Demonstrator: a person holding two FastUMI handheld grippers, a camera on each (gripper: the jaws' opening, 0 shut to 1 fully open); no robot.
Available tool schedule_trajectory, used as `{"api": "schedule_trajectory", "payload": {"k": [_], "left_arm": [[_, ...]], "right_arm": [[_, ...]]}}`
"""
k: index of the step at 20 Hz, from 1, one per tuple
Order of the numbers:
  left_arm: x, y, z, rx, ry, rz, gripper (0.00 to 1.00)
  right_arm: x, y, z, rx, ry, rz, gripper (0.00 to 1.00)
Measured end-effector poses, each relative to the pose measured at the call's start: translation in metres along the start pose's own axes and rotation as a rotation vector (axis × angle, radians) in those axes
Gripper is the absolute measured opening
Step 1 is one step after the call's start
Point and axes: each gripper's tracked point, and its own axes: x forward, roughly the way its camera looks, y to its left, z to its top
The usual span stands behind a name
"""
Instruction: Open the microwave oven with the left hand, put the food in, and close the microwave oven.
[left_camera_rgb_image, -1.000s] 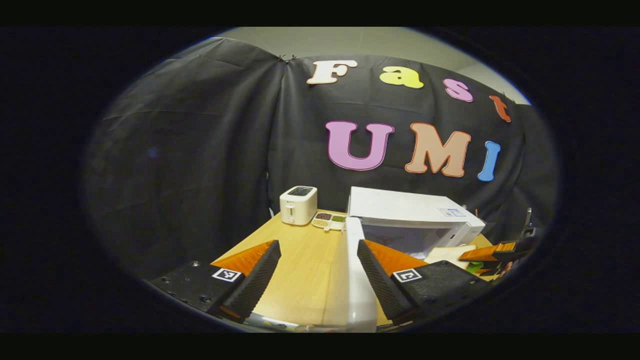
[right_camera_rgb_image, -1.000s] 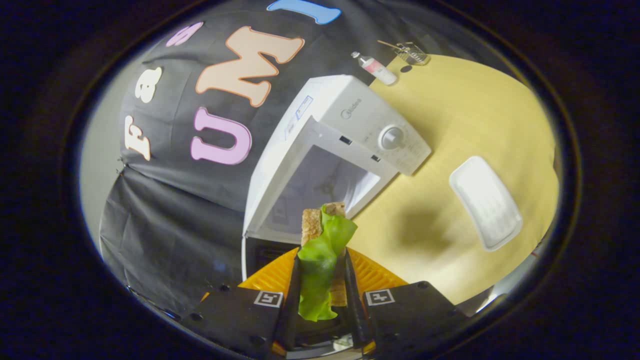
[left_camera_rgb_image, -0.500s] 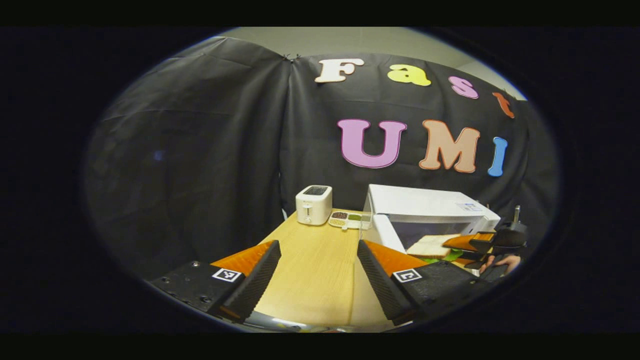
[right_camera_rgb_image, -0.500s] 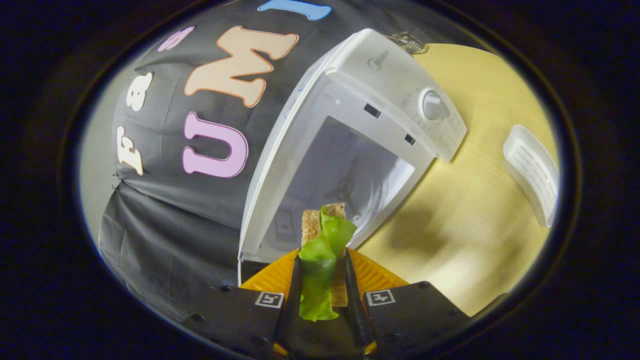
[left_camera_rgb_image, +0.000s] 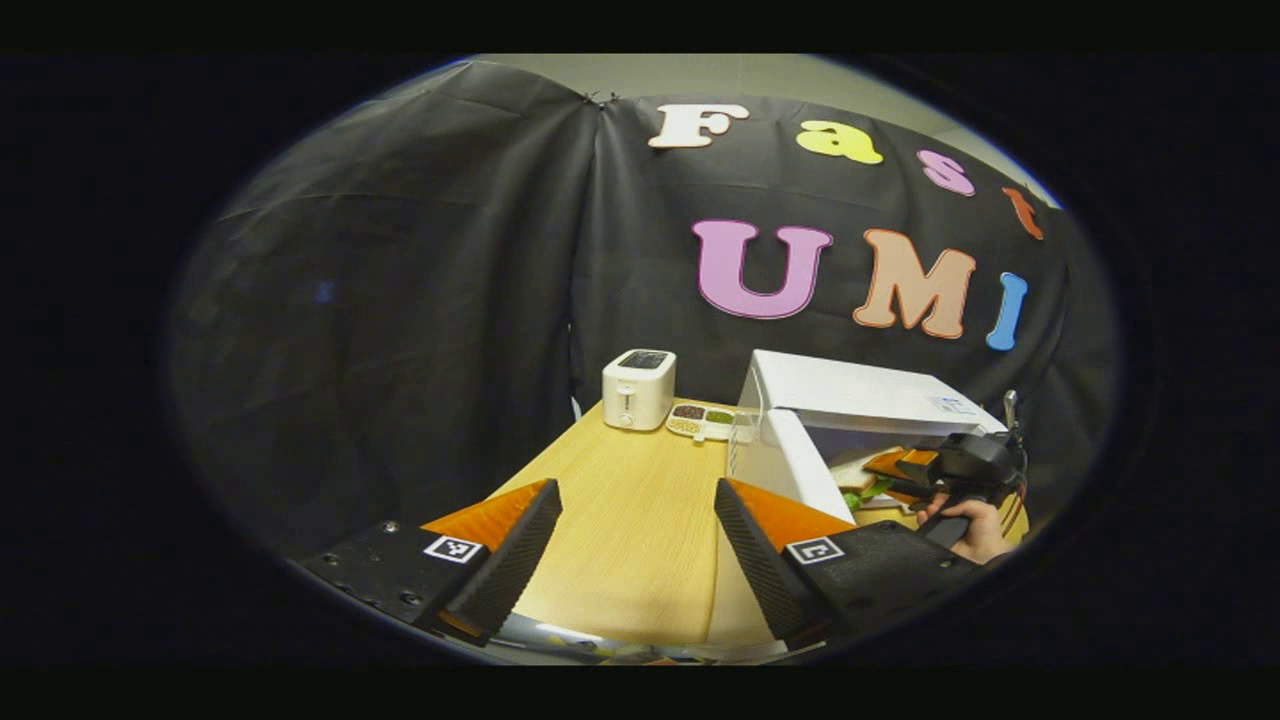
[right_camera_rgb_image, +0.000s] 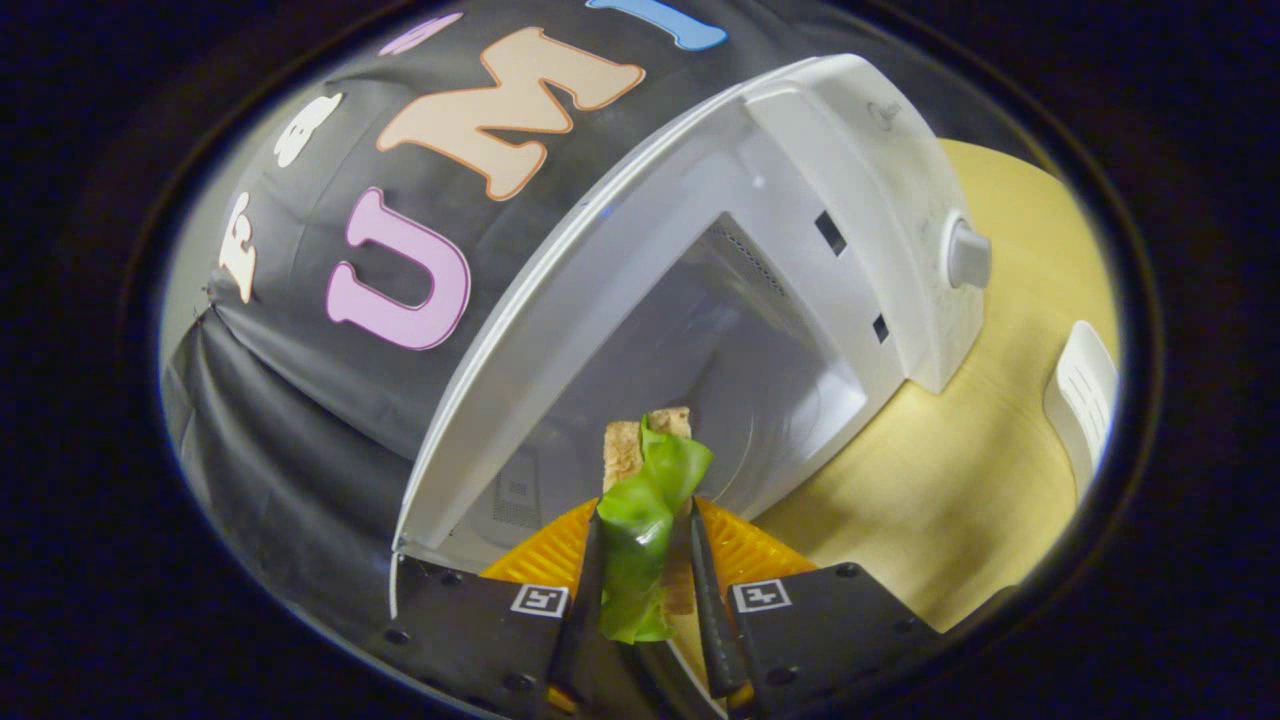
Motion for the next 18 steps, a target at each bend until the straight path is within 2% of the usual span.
{"api": "schedule_trajectory", "payload": {"k": [2,6,7,8,9,10,11,12,13,14,15,16,18], "left_arm": [[0.001,-0.002,-0.001,-0.008,0.004,-0.002,0.95],[0.003,0.001,-0.002,-0.008,0.003,0.007,0.95],[0.003,0.002,-0.002,-0.010,0.003,0.009,0.95],[0.003,0.003,-0.004,-0.013,0.006,0.010,0.95],[0.003,0.003,-0.006,-0.016,0.010,0.010,0.90],[0.003,0.002,-0.005,-0.018,0.014,0.010,0.90],[0.004,0.002,-0.005,-0.020,0.014,0.008,0.95],[0.004,0.002,-0.007,-0.020,0.015,0.007,0.90],[0.005,0.002,-0.007,-0.018,0.016,0.006,0.95],[0.005,0.002,-0.006,-0.016,0.015,0.004,0.95],[0.005,0.002,-0.006,-0.015,0.014,0.002,0.90],[0.005,0.001,-0.005,-0.014,0.013,0.000,0.95],[0.006,0.000,-0.005,-0.012,0.011,-0.005,0.95]], "right_arm": [[0.010,0.001,0.002,-0.016,-0.009,-0.002,0.37],[0.028,-0.015,0.014,-0.094,-0.039,-0.065,0.37],[0.032,-0.016,0.018,-0.109,-0.044,-0.073,0.45],[0.035,-0.018,0.021,-0.128,-0.051,-0.082,0.45],[0.036,-0.019,0.022,-0.149,-0.055,-0.096,0.38],[0.039,-0.020,0.024,-0.184,-0.062,-0.111,0.39],[0.041,-0.018,0.026,-0.214,-0.068,-0.111,0.45],[0.043,-0.014,0.027,-0.244,-0.077,-0.109,0.46],[0.046,-0.010,0.029,-0.273,-0.083,-0.109,0.46],[0.048,-0.009,0.029,-0.302,-0.088,-0.119,0.46],[0.051,-0.007,0.030,-0.334,-0.094,-0.122,0.49],[0.054,-0.007,0.030,-0.366,-0.095,-0.138,0.52],[0.058,-0.009,0.028,-0.411,-0.088,-0.151,0.52]]}}
